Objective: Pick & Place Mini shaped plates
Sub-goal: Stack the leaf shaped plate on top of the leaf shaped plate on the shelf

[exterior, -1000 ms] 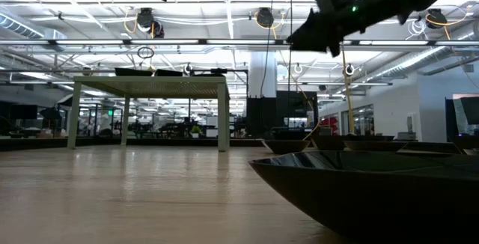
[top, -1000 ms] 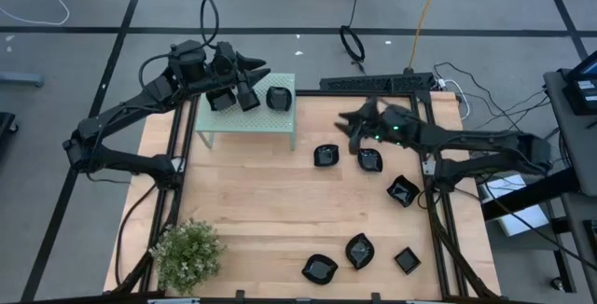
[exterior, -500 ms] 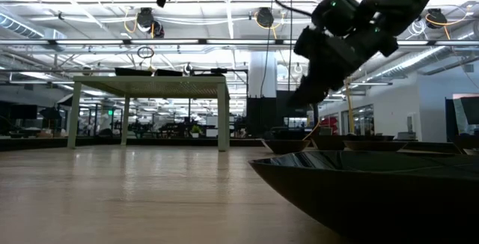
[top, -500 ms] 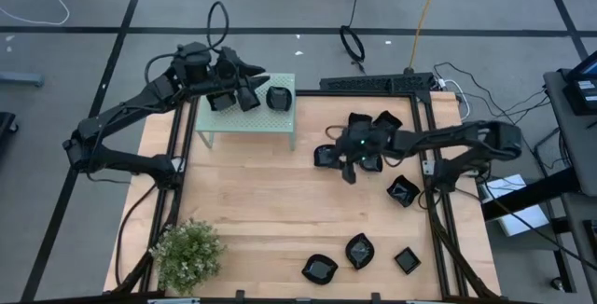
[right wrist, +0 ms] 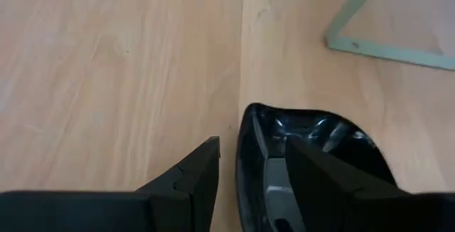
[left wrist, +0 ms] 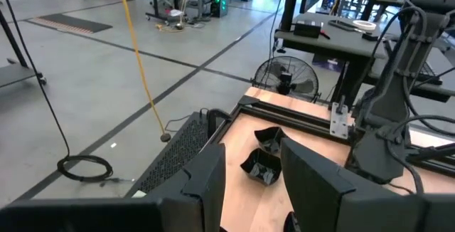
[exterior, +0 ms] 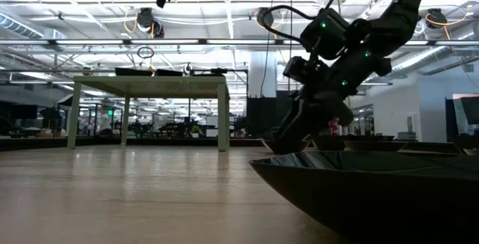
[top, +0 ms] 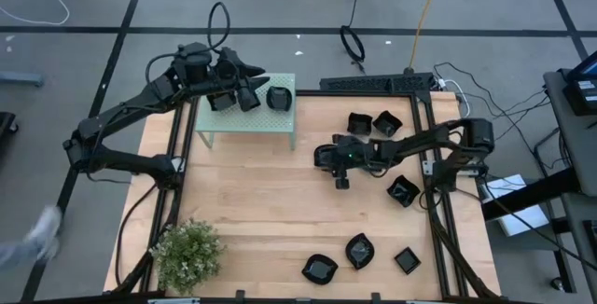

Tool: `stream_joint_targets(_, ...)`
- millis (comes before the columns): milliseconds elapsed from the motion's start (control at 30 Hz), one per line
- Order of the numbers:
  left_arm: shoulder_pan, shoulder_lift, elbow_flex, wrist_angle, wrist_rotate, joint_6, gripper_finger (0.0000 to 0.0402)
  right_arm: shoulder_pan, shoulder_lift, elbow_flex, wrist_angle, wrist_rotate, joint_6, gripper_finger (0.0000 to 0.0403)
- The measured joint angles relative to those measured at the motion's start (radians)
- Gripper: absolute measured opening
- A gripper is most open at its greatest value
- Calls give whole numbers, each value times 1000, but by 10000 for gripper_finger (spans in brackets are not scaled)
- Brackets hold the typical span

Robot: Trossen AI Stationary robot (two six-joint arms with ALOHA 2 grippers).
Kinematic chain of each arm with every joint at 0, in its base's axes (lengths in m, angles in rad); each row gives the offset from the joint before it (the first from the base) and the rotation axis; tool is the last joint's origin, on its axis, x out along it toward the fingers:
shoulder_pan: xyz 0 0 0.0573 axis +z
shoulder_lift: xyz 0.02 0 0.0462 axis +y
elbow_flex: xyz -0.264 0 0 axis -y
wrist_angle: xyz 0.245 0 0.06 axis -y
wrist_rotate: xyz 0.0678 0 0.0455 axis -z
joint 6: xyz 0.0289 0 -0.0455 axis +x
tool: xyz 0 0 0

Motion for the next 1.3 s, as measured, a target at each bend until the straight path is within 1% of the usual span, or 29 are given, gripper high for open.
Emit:
stream_joint_targets(167, 0, 0, 0, 0, 0, 0, 141, 0, 53, -1, 19, 2, 22, 148)
stream_joint_targets(233, 0, 0, 0, 0, 0, -1, 141, 1, 74, 0, 27, 24, 34, 145)
stream_joint_targets(367, 0, 0, 0, 0, 0, -2, 141, 2, 93, 1, 41, 65, 115, 129)
stream_joint_targets(467, 0, 0, 0, 0, 0, -2, 141, 2, 94, 0, 46, 73, 168, 104)
stream_joint_targets(667, 0, 0, 0, 0, 0, -2, 141, 1, 79, 0, 45, 91, 228, 17)
stream_joint_targets(700, 0, 0, 0, 0, 0, -2, 141, 1, 72, 0, 44, 90, 232, 10)
stream_joint_targets(767, 0, 0, 0, 0, 0, -2, 141, 1, 49, -1, 39, 95, 234, 9)
stream_joint_targets(833, 0, 0, 0, 0, 0, -2, 141, 5, 20, -1, 31, 122, 231, 9)
stream_joint_targets(967, 0, 0, 0, 0, 0, 0, 141, -1, -82, -3, 26, 154, 191, 1)
stream_joint_targets(1067, 0, 0, 0, 0, 0, 0, 140, -23, -168, -3, 35, 169, 177, 1)
stream_joint_targets(1167, 0, 0, 0, 0, 0, 0, 141, -53, -241, -1, 91, 208, 182, 1)
stream_joint_targets(1233, 0, 0, 0, 0, 0, -1, 141, -81, -272, 22, 89, 231, 216, 1)
stream_joint_targets(1300, 0, 0, 0, 0, 0, -1, 140, -110, -283, 68, 85, 227, 247, 1)
